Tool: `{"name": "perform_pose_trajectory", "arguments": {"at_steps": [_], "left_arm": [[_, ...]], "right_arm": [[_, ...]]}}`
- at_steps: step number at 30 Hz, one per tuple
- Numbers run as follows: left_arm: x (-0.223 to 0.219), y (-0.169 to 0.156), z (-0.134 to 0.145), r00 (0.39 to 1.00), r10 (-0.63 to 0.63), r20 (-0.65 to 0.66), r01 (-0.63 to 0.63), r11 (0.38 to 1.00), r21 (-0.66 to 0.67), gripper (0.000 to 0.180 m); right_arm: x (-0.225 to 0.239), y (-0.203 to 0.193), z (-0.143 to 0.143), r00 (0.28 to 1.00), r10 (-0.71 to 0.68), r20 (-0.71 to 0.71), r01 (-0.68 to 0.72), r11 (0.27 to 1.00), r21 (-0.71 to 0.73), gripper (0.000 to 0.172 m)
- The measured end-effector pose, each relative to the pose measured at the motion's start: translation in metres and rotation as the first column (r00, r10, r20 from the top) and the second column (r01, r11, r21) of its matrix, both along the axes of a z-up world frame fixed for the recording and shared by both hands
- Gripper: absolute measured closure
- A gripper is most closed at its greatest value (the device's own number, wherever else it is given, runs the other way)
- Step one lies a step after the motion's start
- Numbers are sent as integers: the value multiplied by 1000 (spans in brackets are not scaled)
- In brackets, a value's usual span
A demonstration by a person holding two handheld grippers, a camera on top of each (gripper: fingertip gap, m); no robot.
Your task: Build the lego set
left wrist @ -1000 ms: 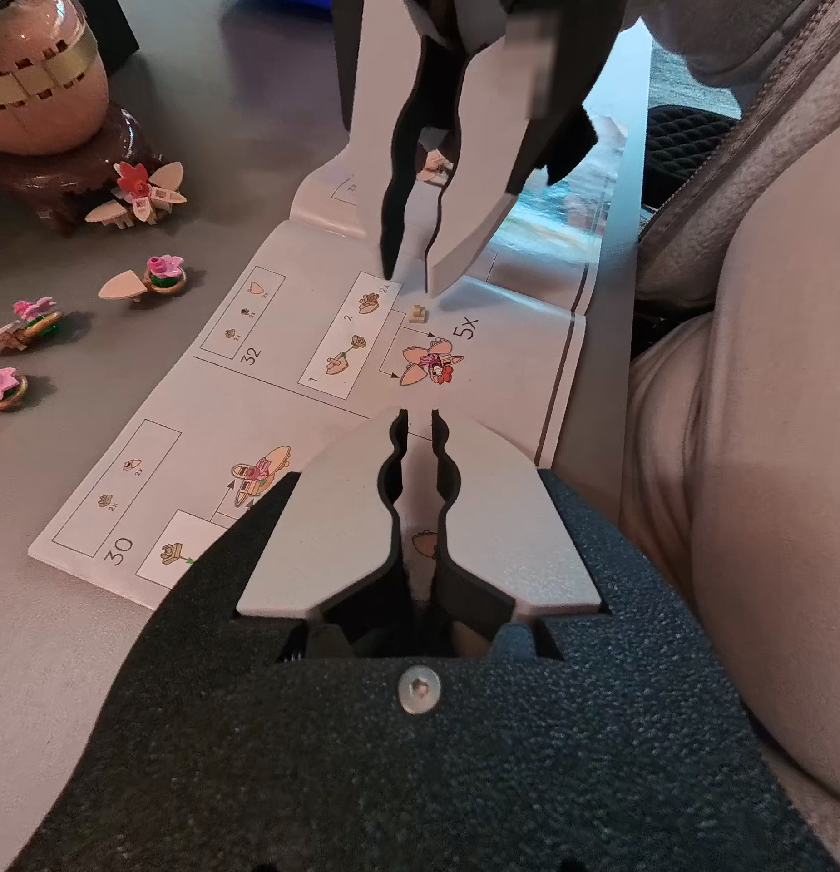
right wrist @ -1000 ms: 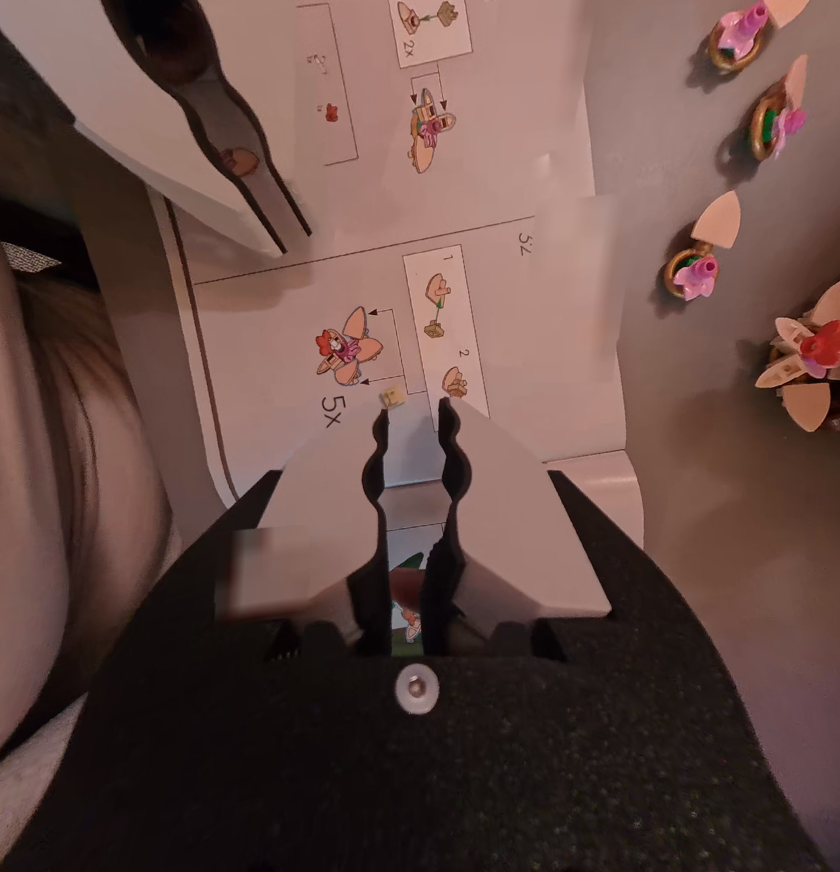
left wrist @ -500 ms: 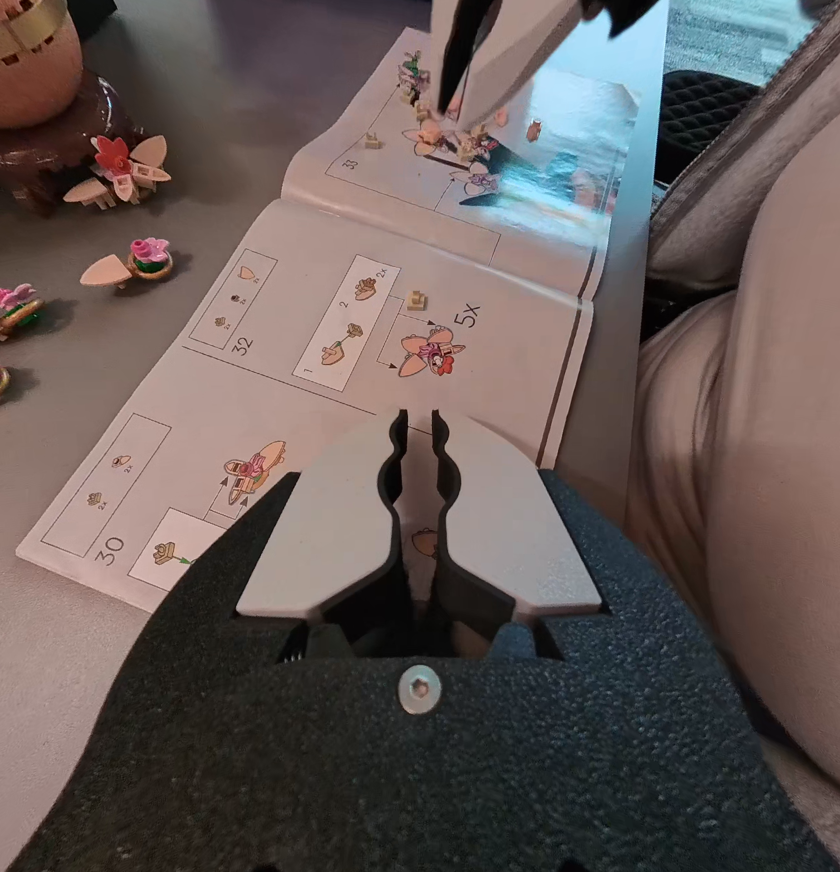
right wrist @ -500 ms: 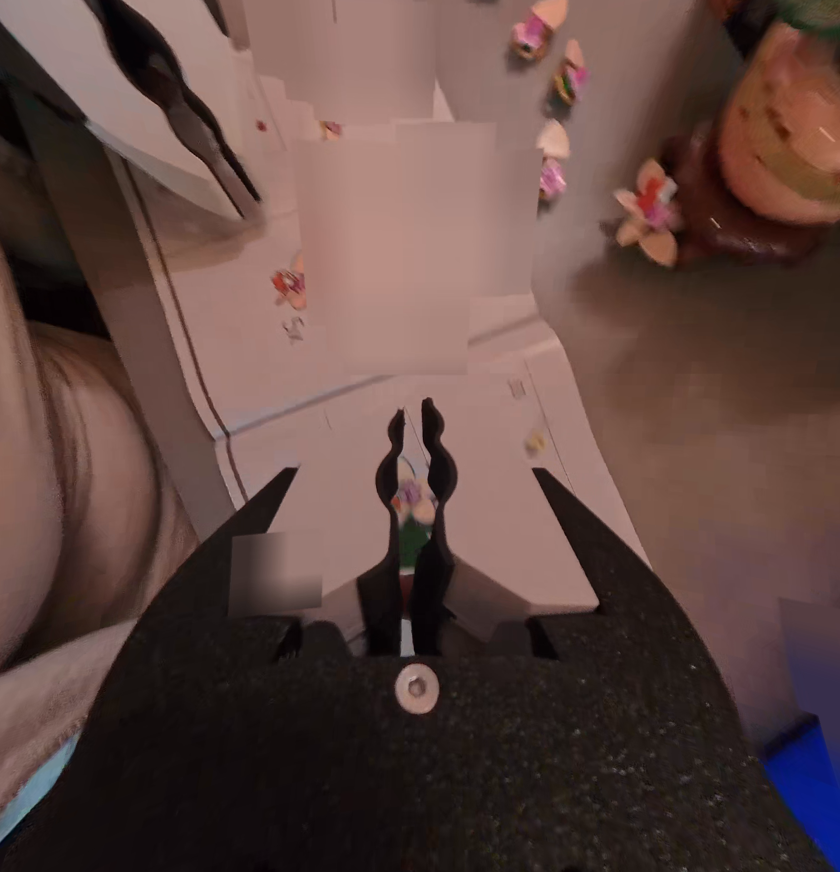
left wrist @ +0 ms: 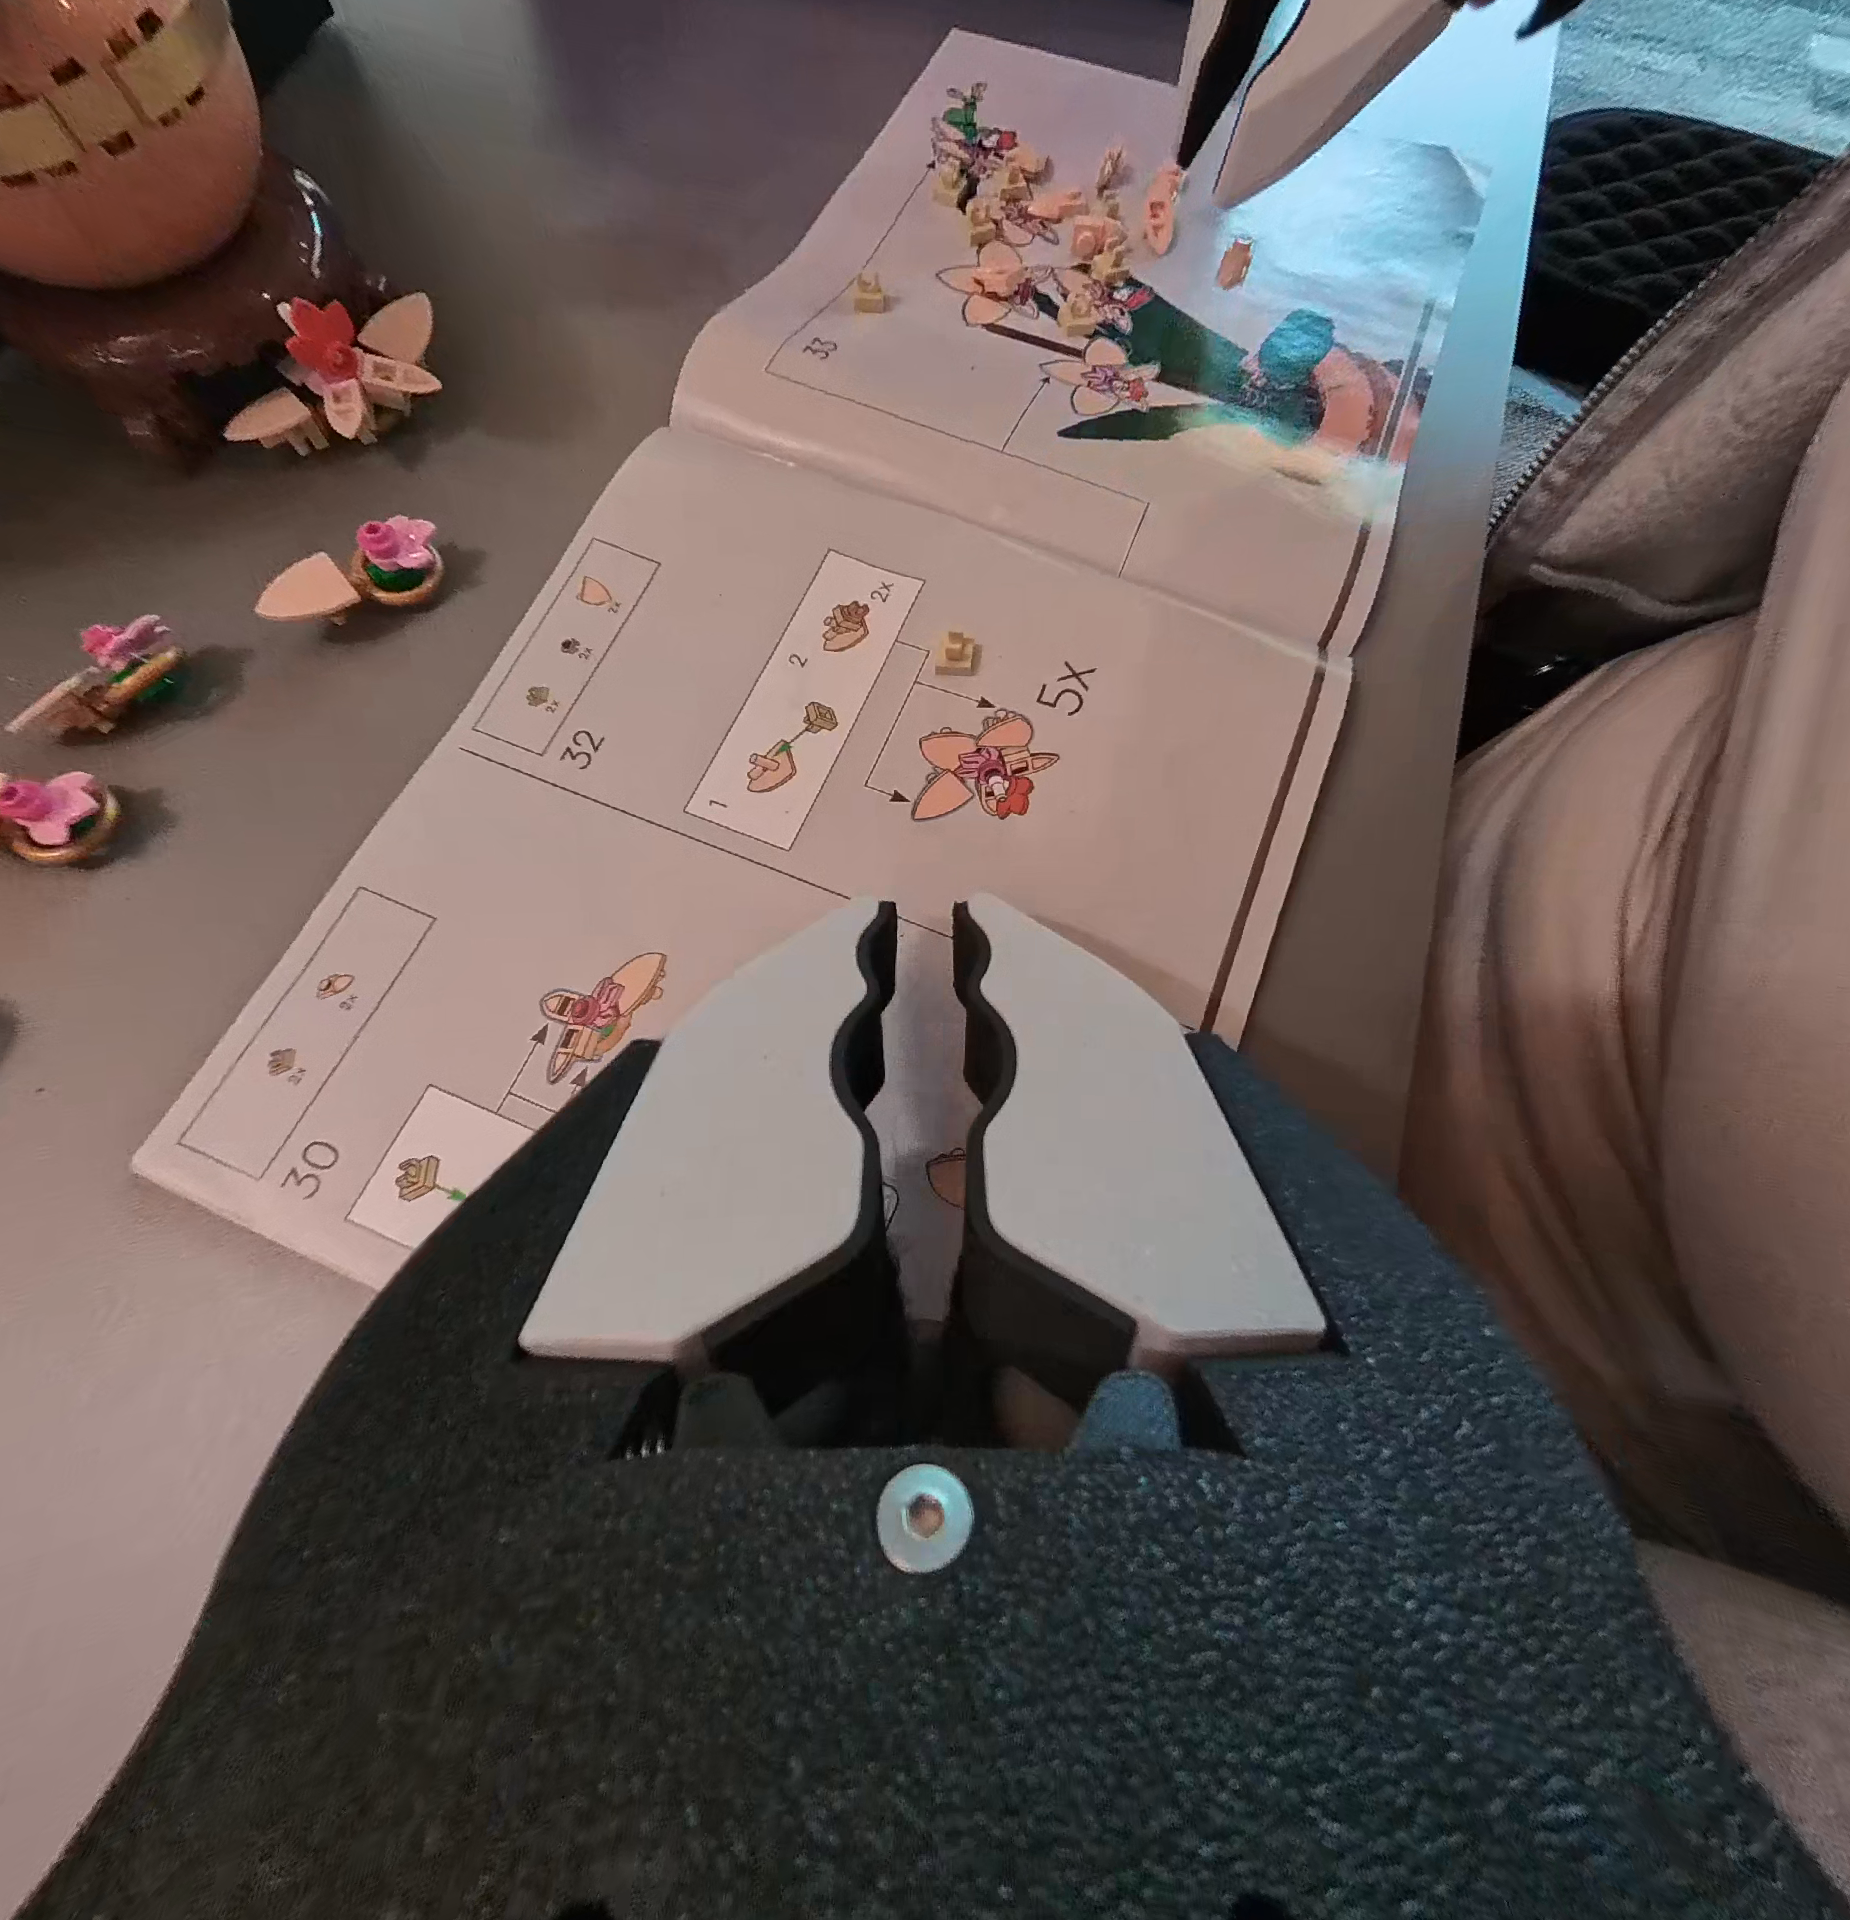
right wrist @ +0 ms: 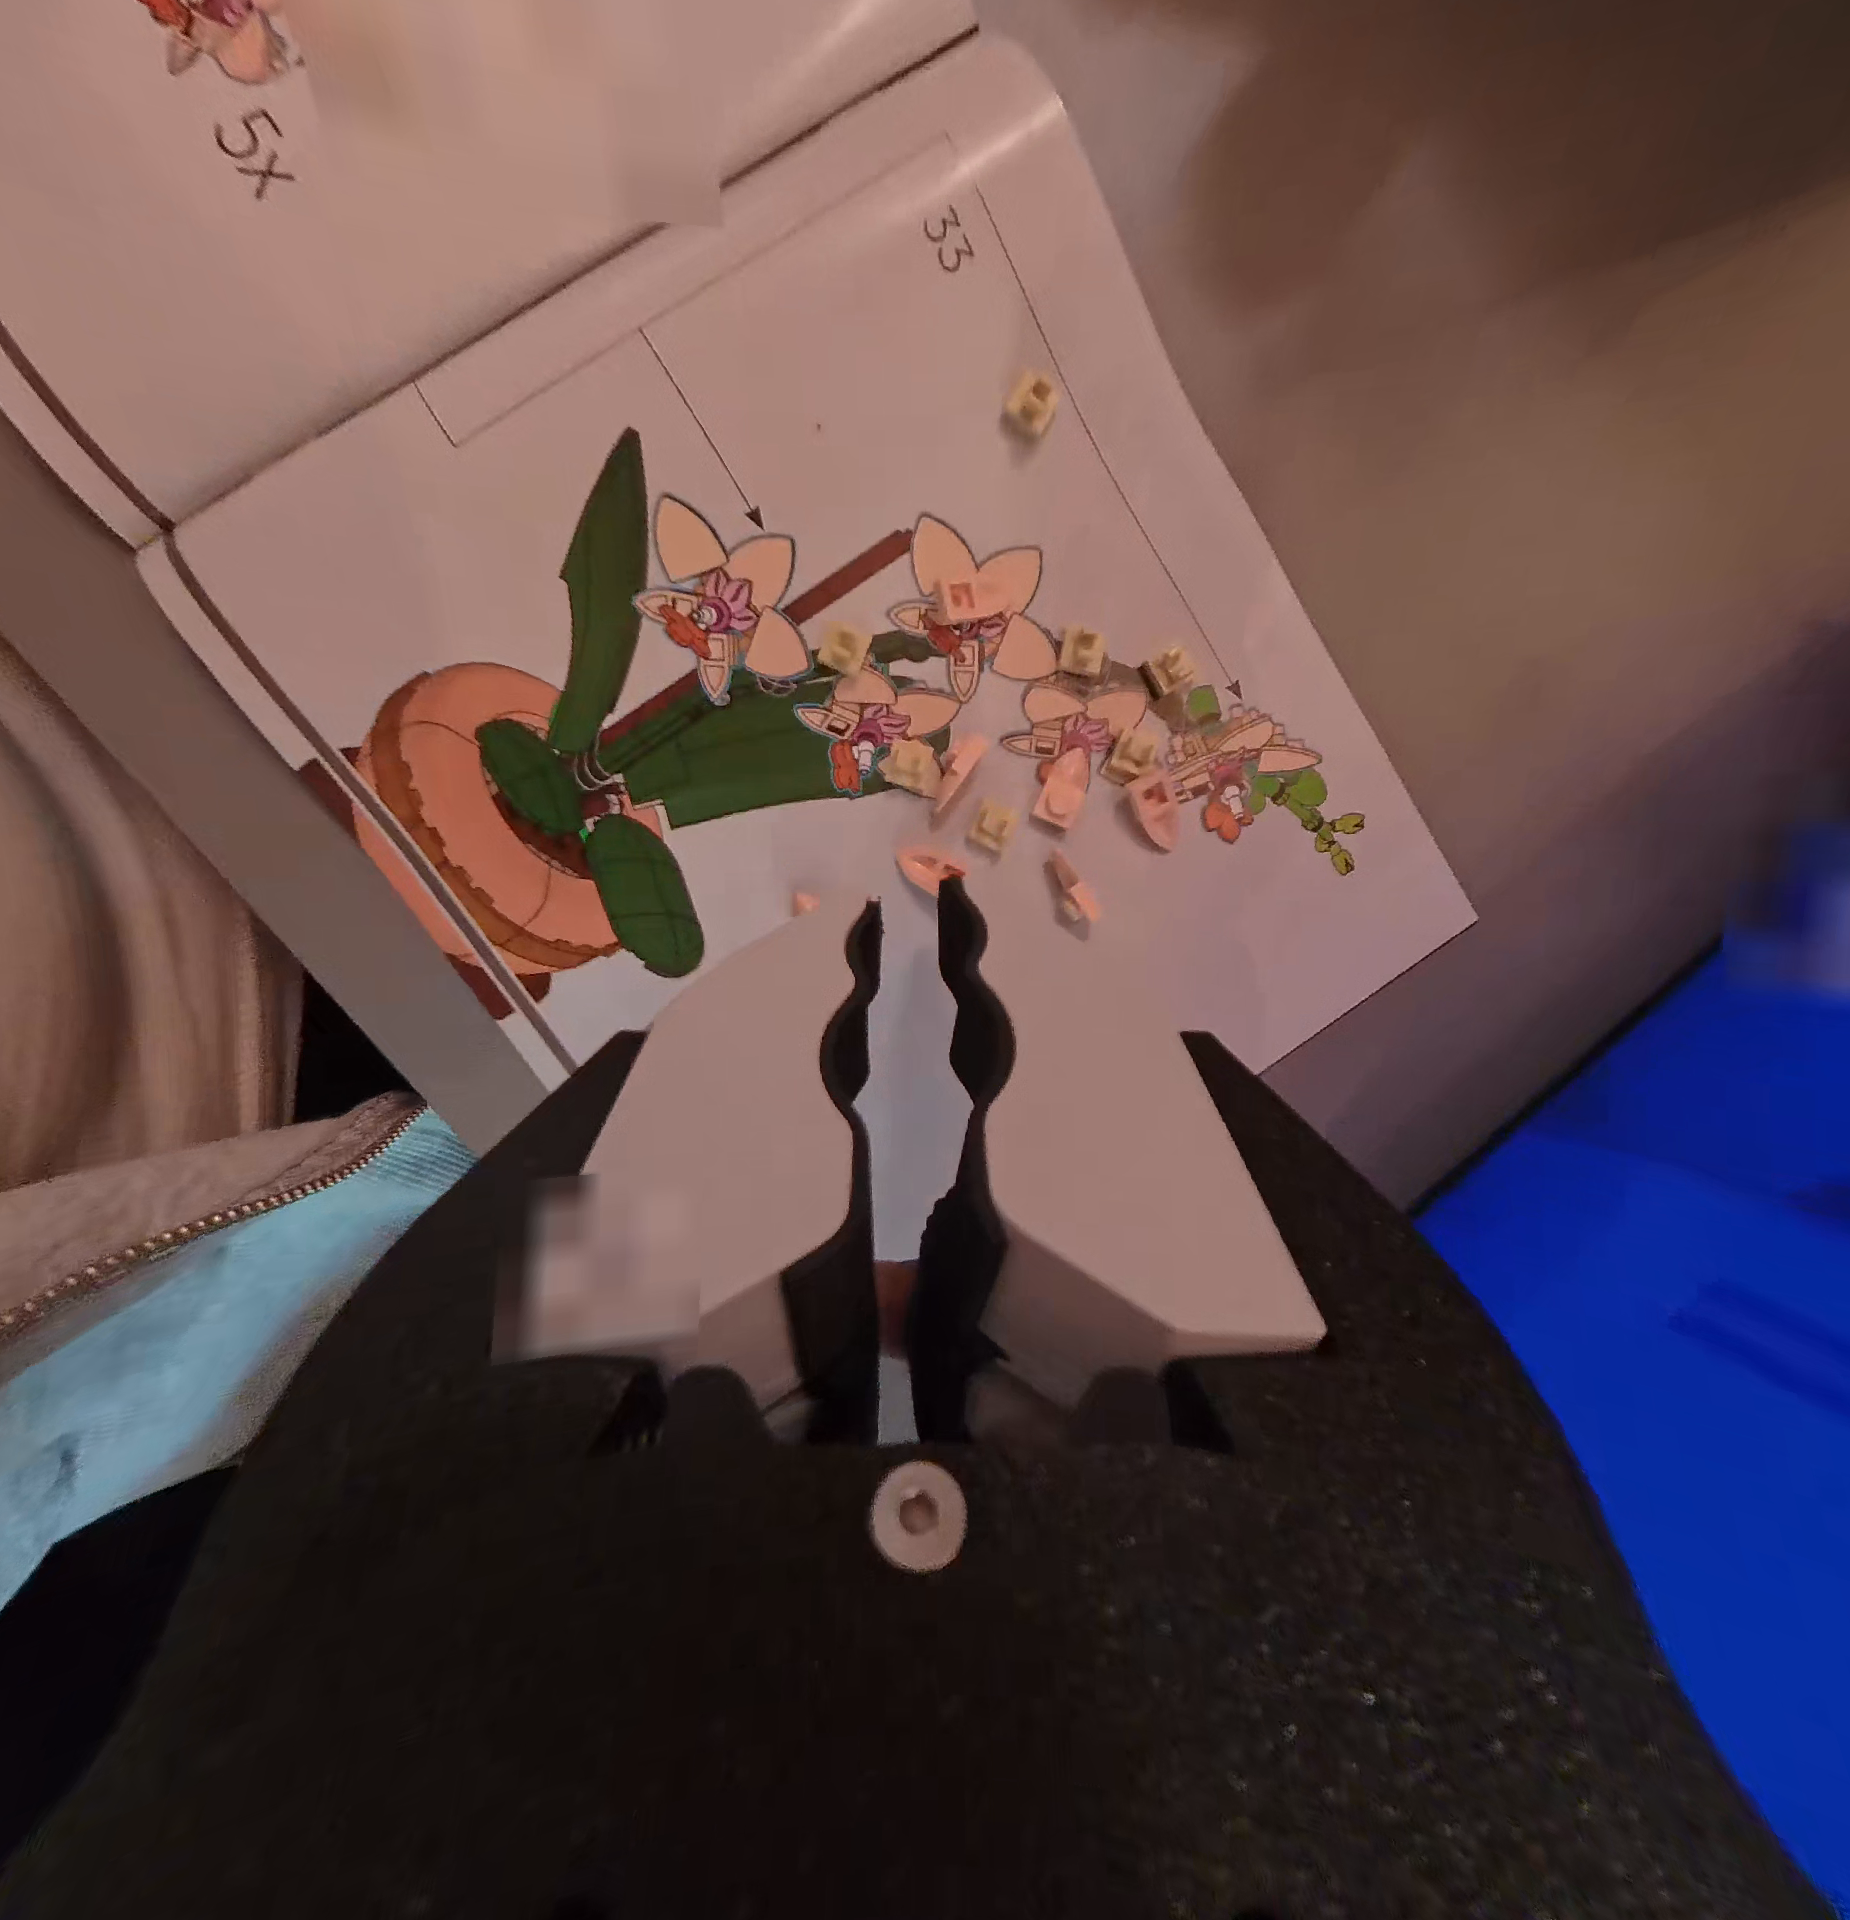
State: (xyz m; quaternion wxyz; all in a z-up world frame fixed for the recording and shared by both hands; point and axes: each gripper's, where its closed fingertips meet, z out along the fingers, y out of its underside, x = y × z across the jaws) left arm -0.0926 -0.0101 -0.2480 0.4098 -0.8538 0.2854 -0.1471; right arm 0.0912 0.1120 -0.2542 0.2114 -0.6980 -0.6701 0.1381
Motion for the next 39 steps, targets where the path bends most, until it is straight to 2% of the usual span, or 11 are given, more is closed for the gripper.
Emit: {"name": "perform_pose_trajectory", "arguments": {"at_steps": [5, 10, 14, 20, 26, 30, 33, 35, 37, 39], "left_arm": [[4, 1, 9, 1000, -4, 1, 4, 999, 32, 170], [5, 1, 10, 1000, -8, -13, 8, 1000, 28, 170], [5, -2, 11, 1000, -5, -22, 6, 999, 34, 170], [3, -2, 13, 1000, 6, -20, -5, 999, 53, 170], [4, 4, 25, 1000, 8, 13, -10, 989, 148, 170], [13, 1, 31, 998, -64, -15, 66, 969, 237, 167], [20, 3, 35, 993, -108, -44, 117, 933, 341, 161], [21, 8, 39, 991, -108, -73, 129, 905, 406, 156], [24, 11, 45, 987, -127, -101, 160, 868, 470, 155], [29, 11, 48, 974, -164, -154, 220, 828, 516, 152]], "right_arm": [[6, 6, -1, 1000, 26, 5, -26, 999, 24, 163], [-1, 5, -7, 985, 175, 10, -175, 983, 56, 161], [-7, 6, -9, 971, 238, 12, -238, 968, 86, 165], [-8, 8, -10, 976, 220, -1, -220, 974, 58, 169], [-15, 3, -6, 980, 190, -54, -191, 982, 3, 170], [-38, -12, 13, 969, 170, -177, -190, 976, -104, 170], [-81, -41, 39, 925, 175, -338, -271, 925, -265, 170], [-106, -60, 45, 909, 196, -369, -337, 865, -371, 170], [-121, -80, 44, 904, 240, -353, -399, 772, -496, 170], [-128, -96, 44, 895, 293, -337, -444, 648, -618, 170]]}}
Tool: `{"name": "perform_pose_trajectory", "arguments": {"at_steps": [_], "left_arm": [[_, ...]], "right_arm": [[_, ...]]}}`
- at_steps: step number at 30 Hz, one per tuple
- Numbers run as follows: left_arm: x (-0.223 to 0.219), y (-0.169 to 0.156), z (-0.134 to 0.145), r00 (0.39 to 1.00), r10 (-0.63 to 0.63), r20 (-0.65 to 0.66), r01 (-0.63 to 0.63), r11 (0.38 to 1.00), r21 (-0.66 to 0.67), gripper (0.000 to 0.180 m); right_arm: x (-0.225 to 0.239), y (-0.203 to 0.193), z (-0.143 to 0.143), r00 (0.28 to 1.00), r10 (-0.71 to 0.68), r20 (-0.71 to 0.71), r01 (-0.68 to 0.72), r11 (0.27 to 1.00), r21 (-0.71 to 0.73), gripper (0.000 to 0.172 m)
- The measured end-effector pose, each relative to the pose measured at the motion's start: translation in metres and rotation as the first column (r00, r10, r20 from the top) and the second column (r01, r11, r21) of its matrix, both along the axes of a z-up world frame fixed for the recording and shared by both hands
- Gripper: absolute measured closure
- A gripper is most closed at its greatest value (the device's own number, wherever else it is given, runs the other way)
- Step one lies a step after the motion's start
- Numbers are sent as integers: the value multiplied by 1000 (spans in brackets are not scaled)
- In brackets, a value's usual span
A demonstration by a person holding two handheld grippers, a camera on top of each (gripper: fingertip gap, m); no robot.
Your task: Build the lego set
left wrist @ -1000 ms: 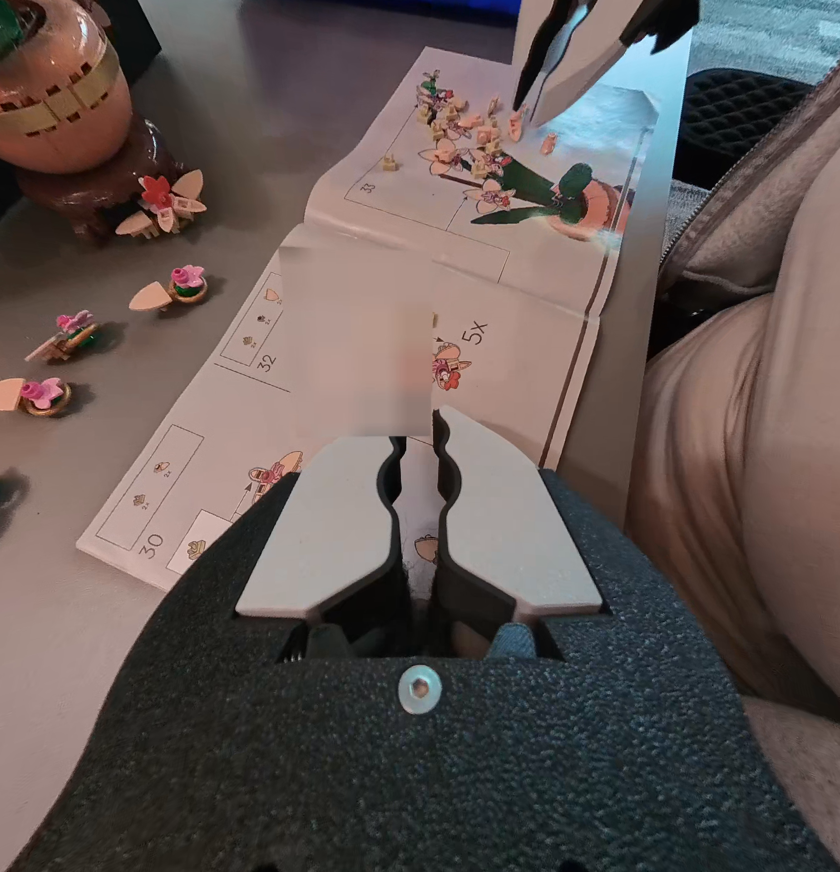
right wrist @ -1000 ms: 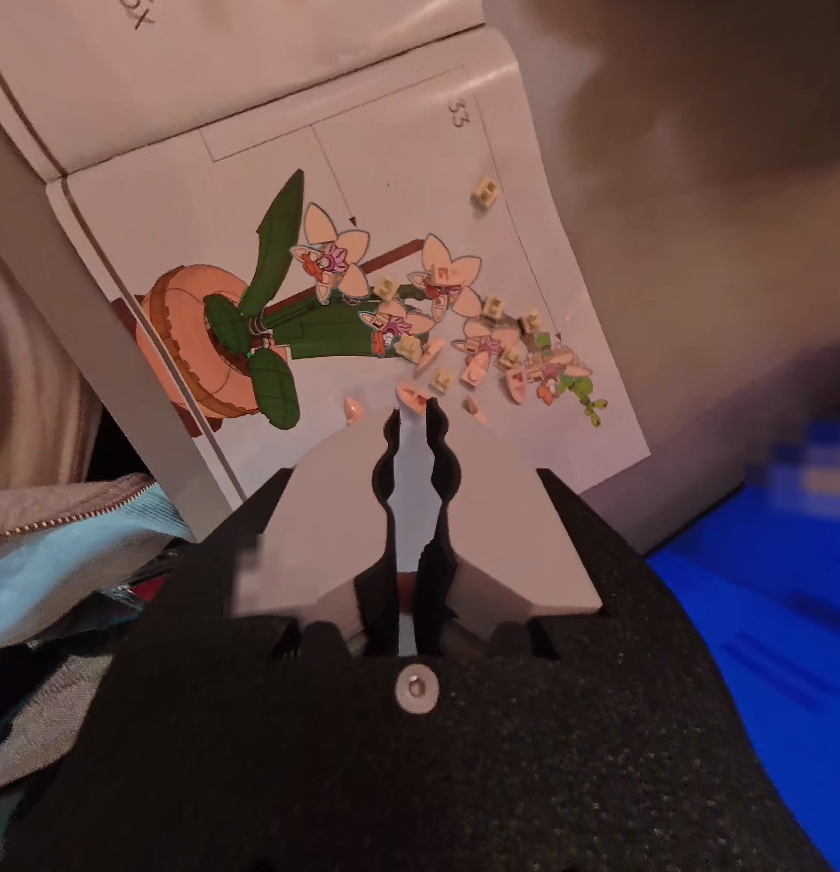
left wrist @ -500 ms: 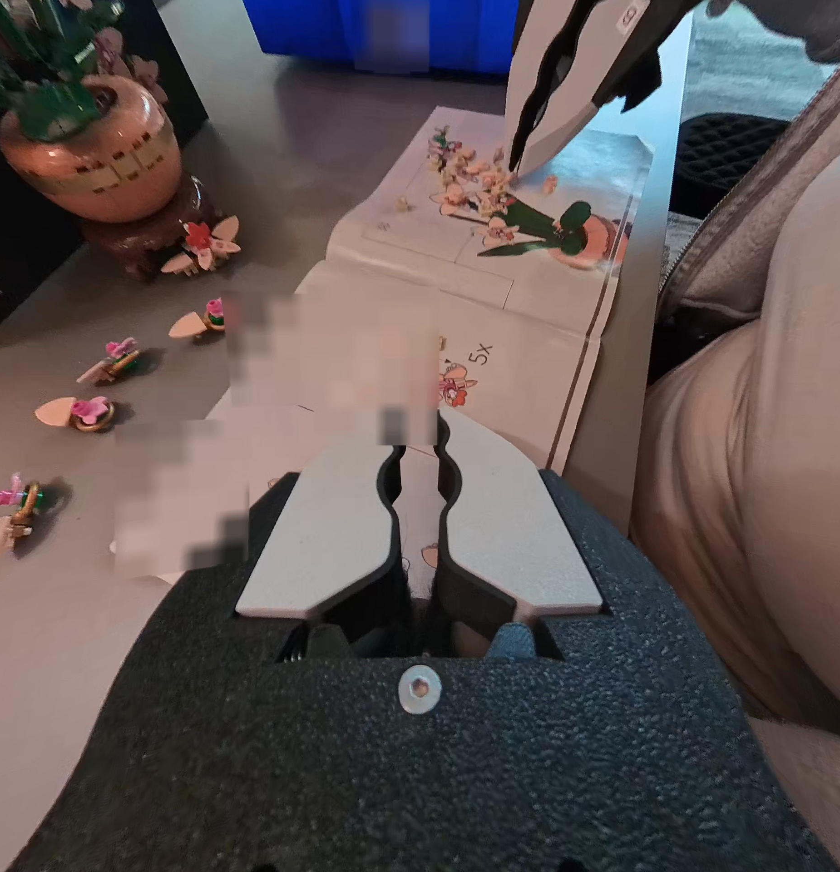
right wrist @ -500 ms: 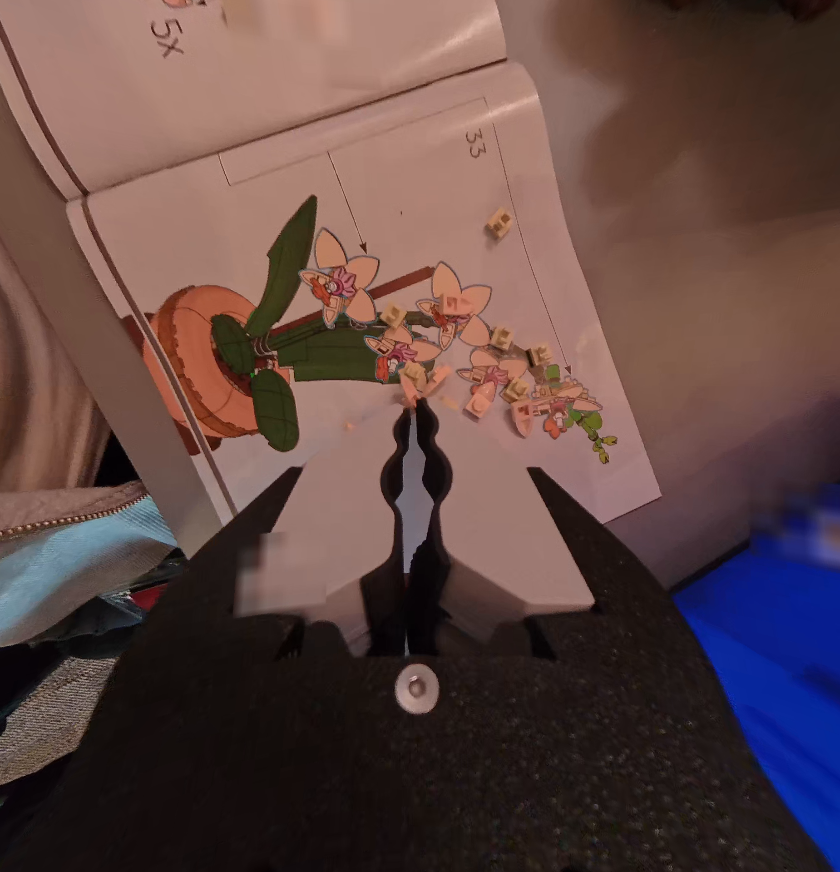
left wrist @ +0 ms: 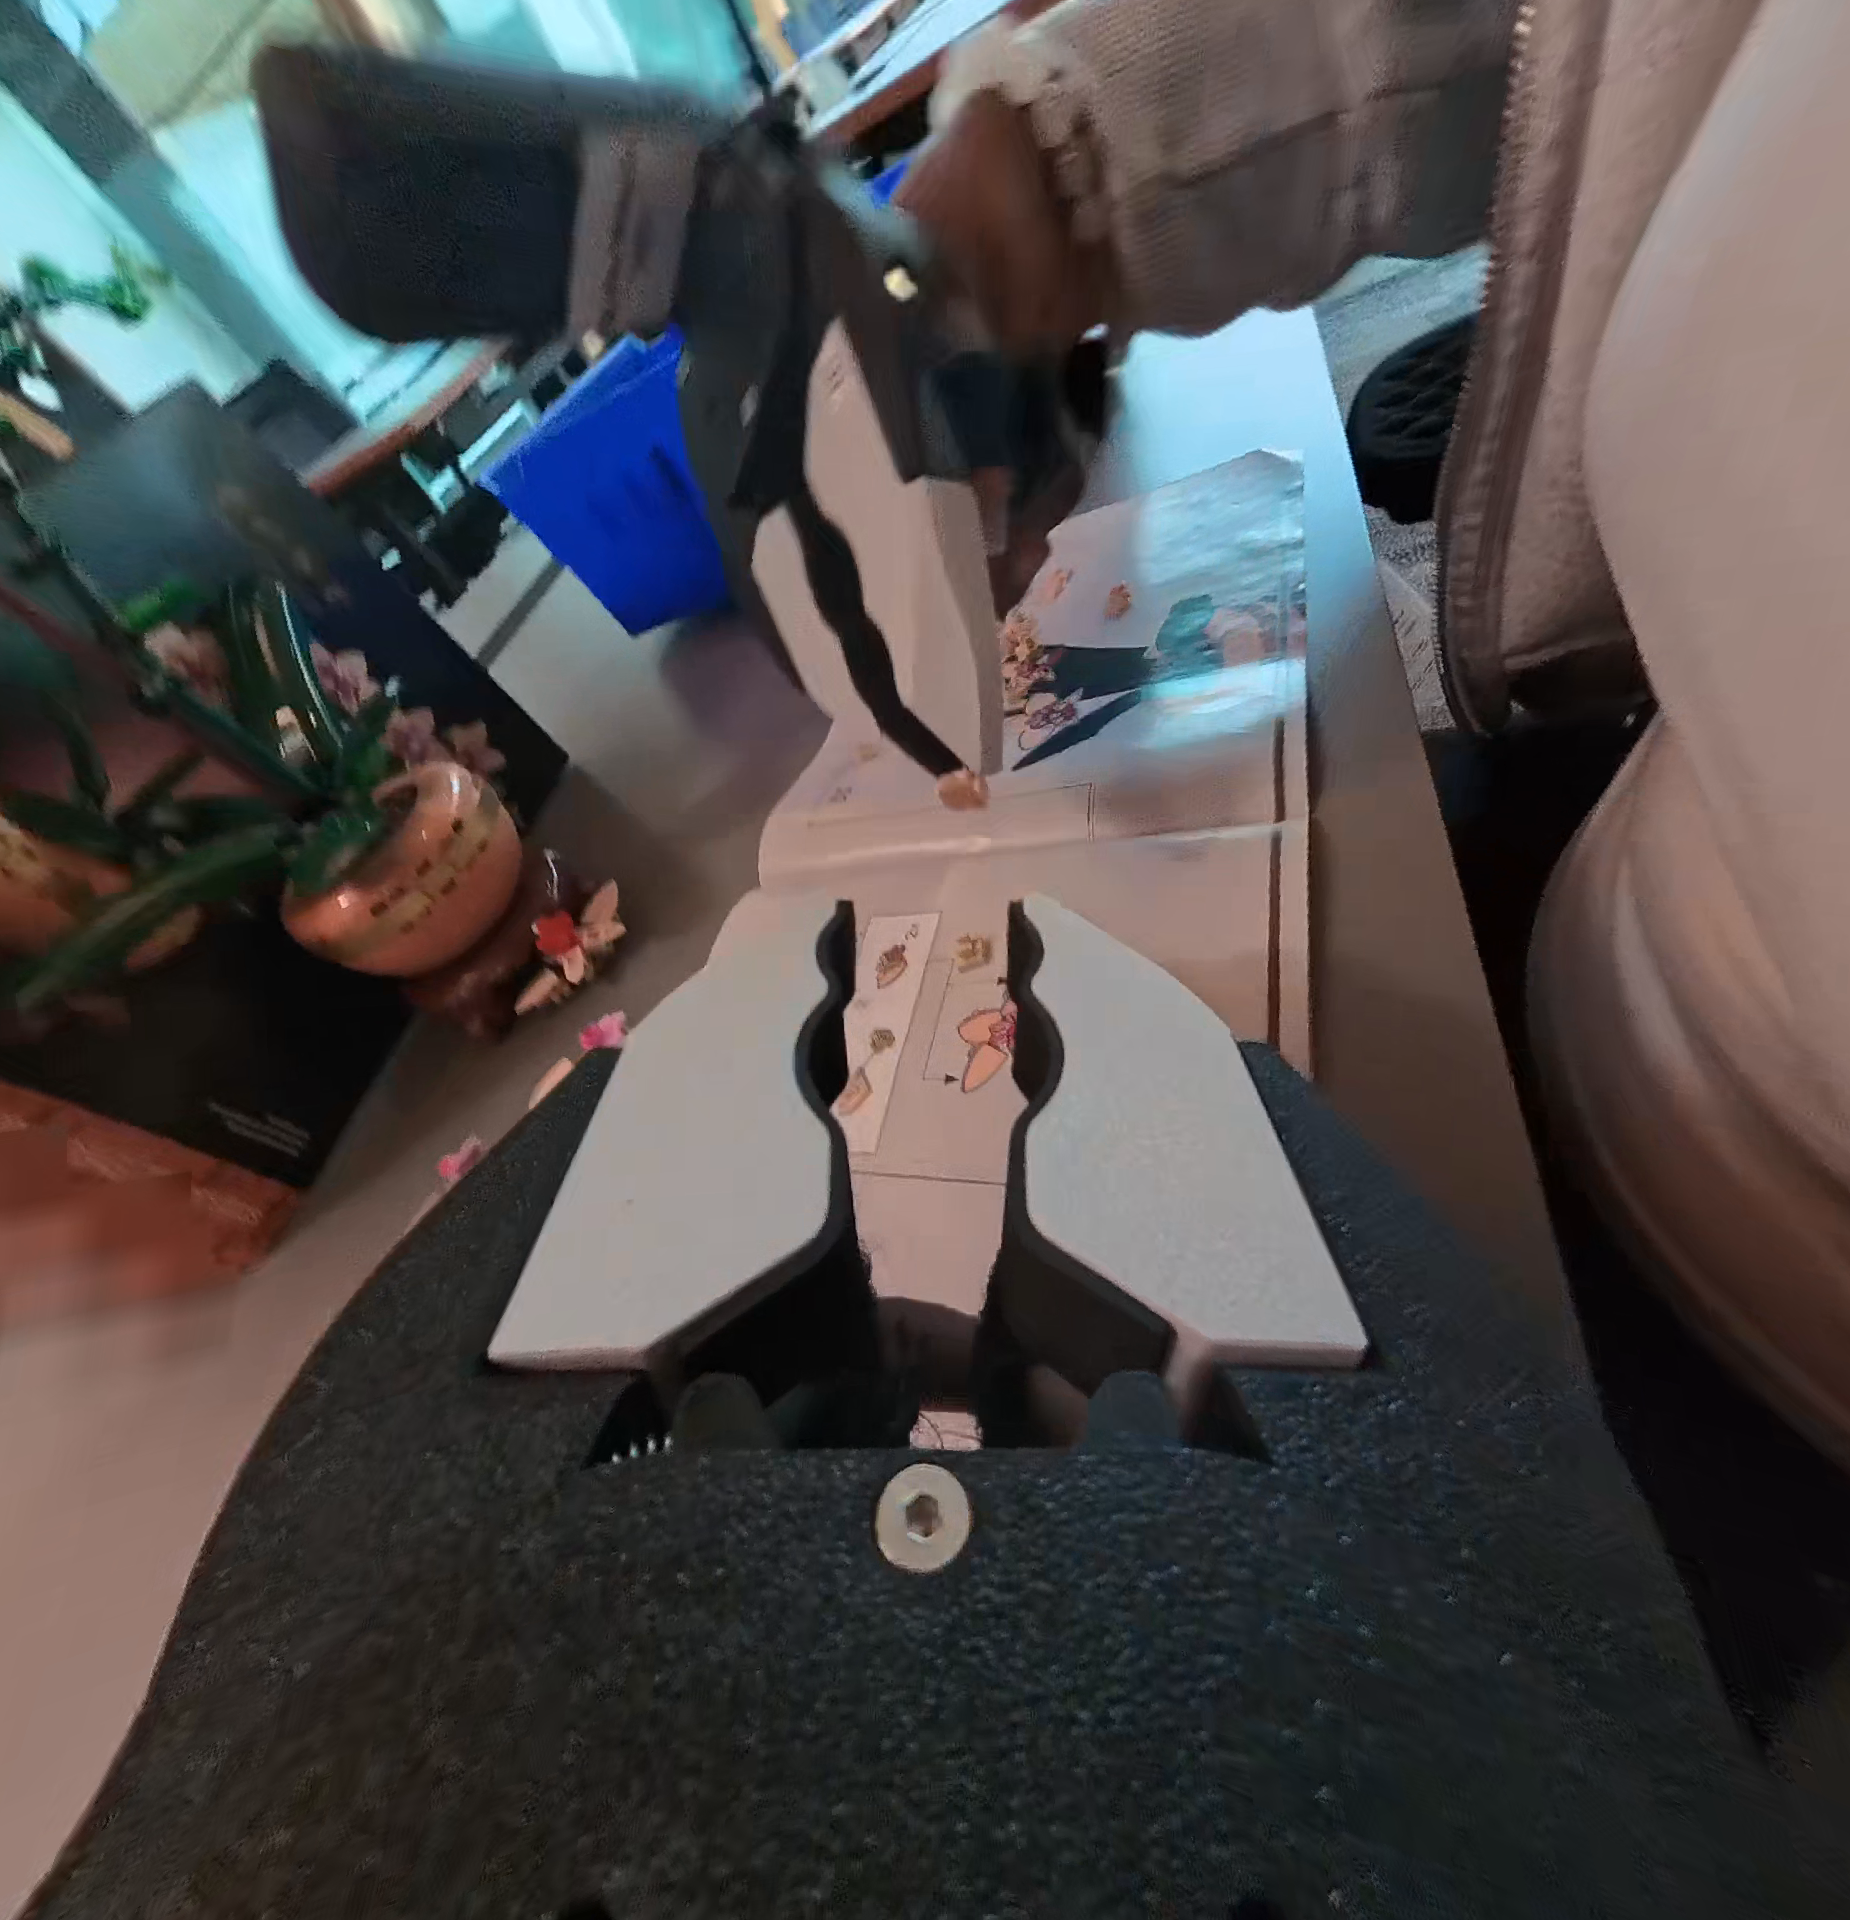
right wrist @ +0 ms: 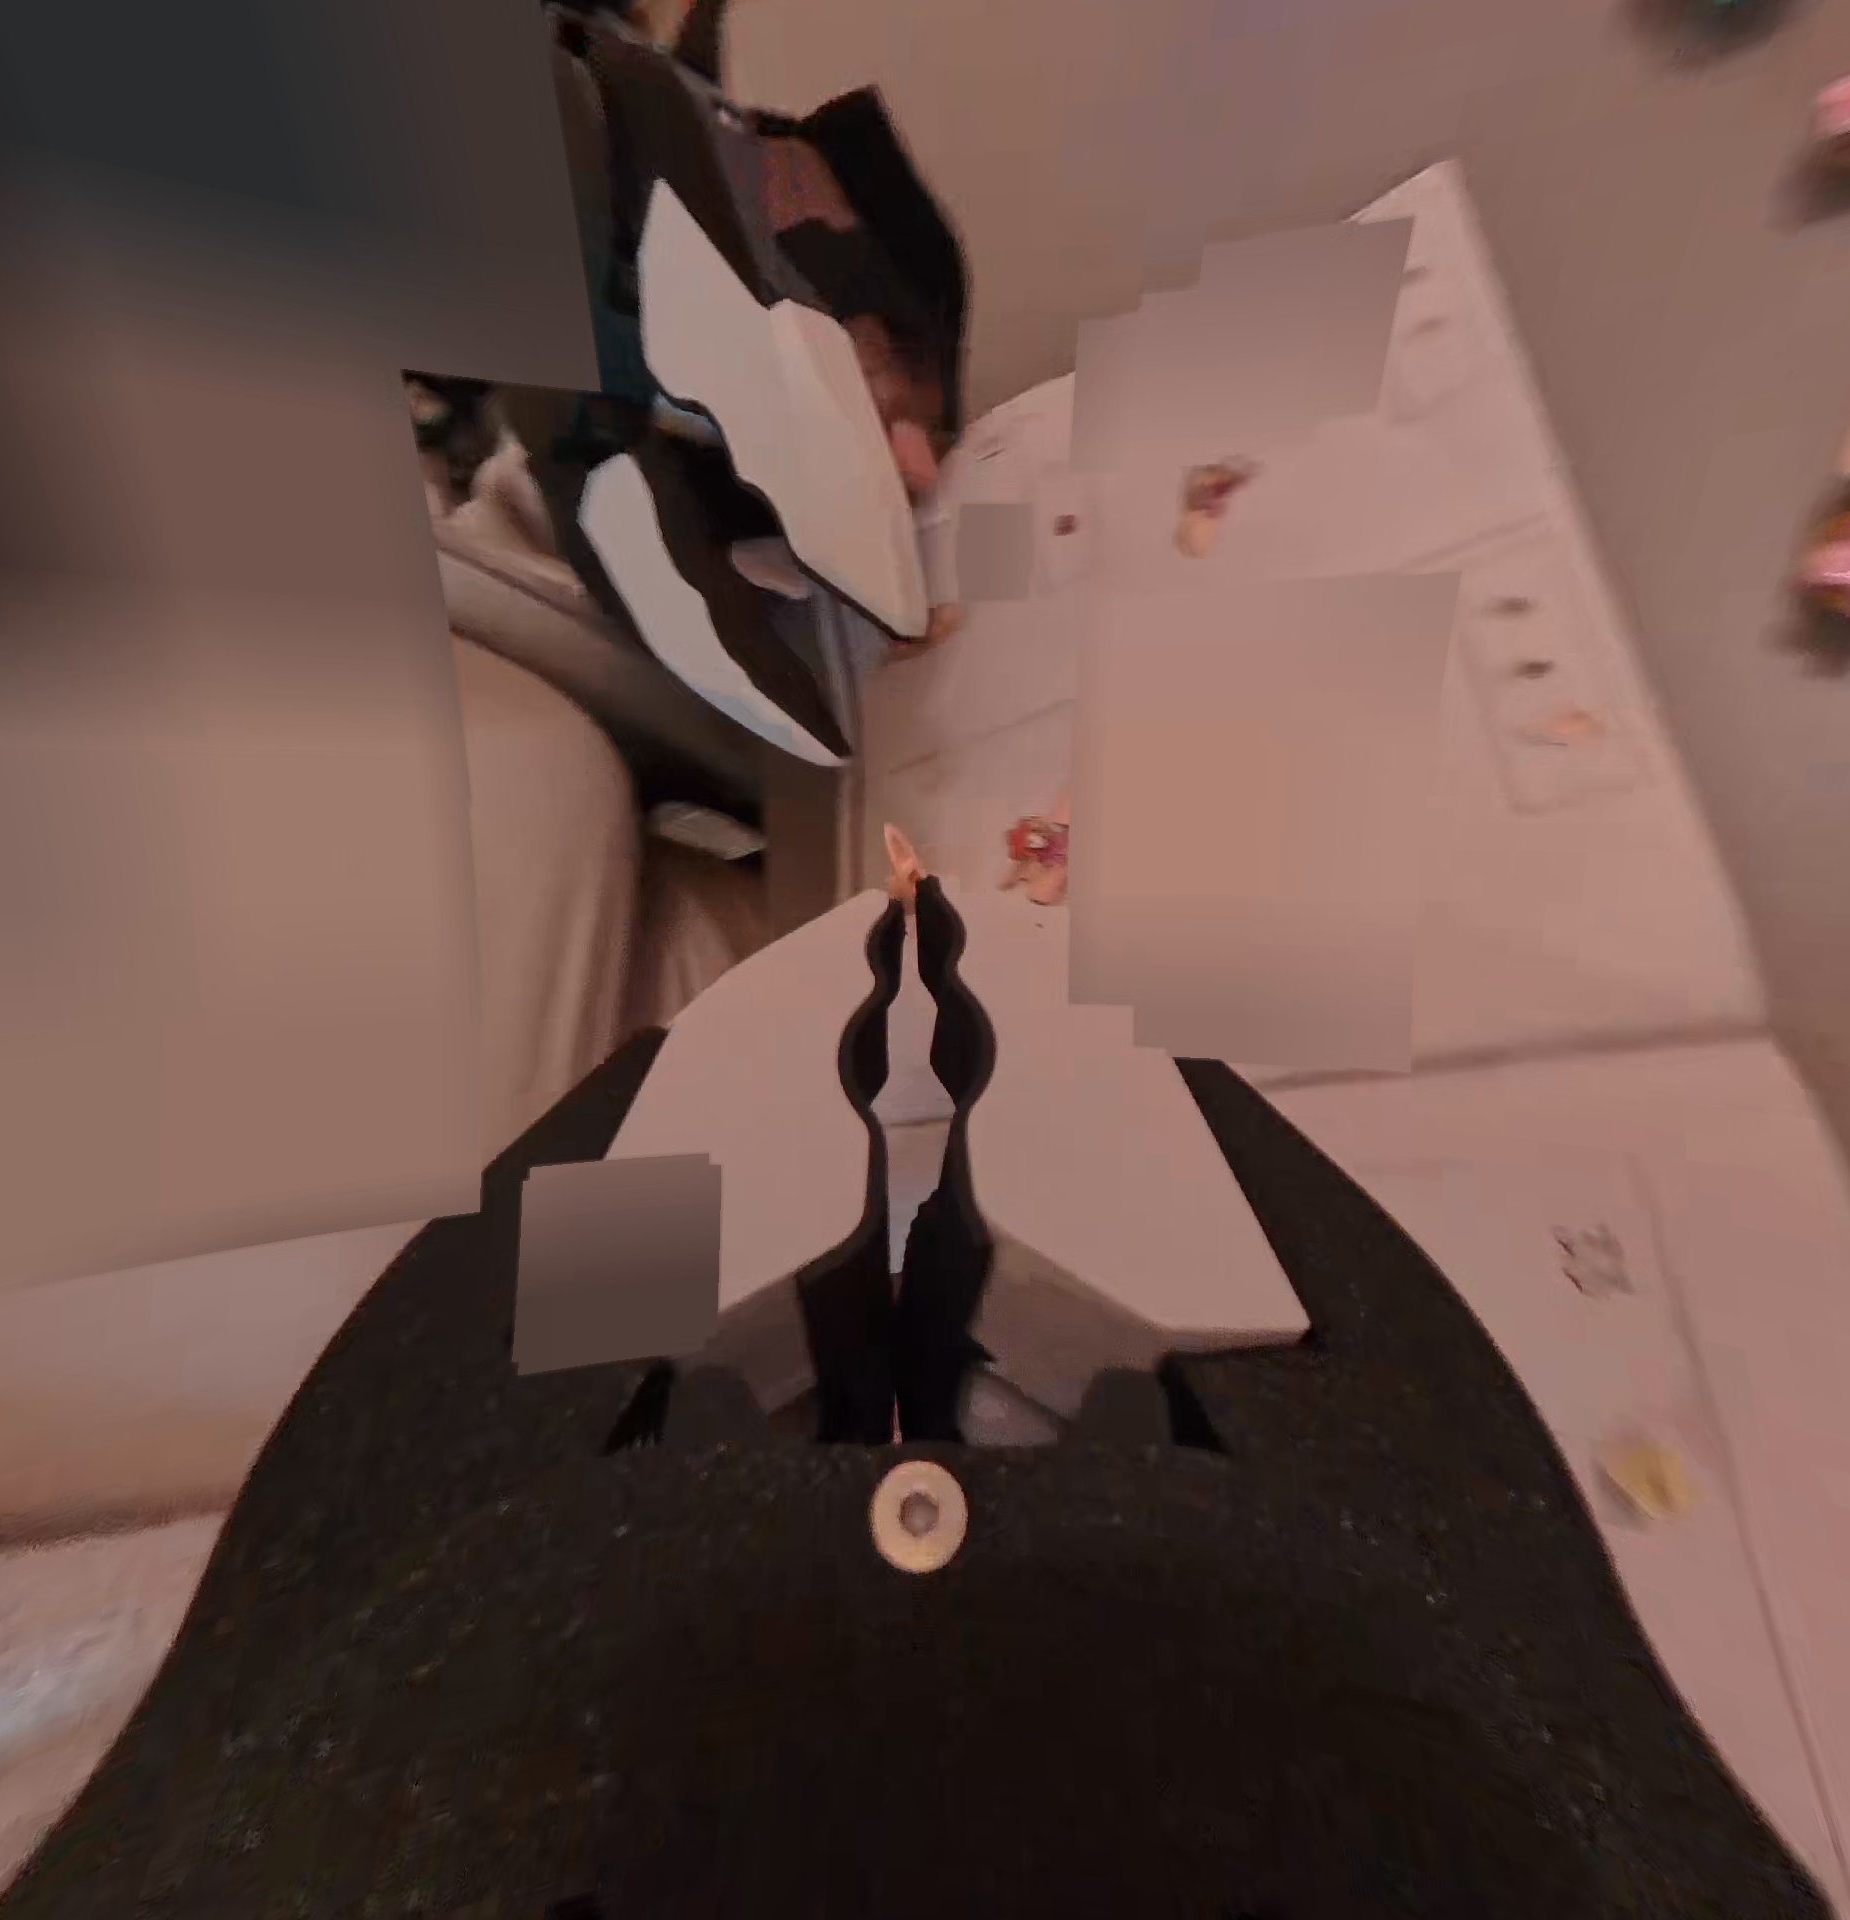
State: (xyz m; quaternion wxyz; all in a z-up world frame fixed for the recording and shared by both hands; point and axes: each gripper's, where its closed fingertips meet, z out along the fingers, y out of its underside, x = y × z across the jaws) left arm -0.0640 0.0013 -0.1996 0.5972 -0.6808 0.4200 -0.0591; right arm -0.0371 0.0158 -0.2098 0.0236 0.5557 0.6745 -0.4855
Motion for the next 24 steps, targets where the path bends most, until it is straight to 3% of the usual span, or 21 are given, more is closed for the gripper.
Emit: {"name": "perform_pose_trajectory", "arguments": {"at_steps": [4, 11, 24], "left_arm": [[10, -5, 0, 989, -121, -85, 126, 991, 54, 150], [27, -11, -3, 963, -245, -115, 253, 966, 56, 155], [42, -20, -3, 937, -322, -137, 334, 940, 75, 171]], "right_arm": [[3, -20, 2, 972, 199, 128, -173, 966, -190, 170], [4, -32, 7, 925, 327, 194, -237, 895, -379, 170], [14, -44, 5, 867, 424, 263, -291, 858, -424, 171]]}}
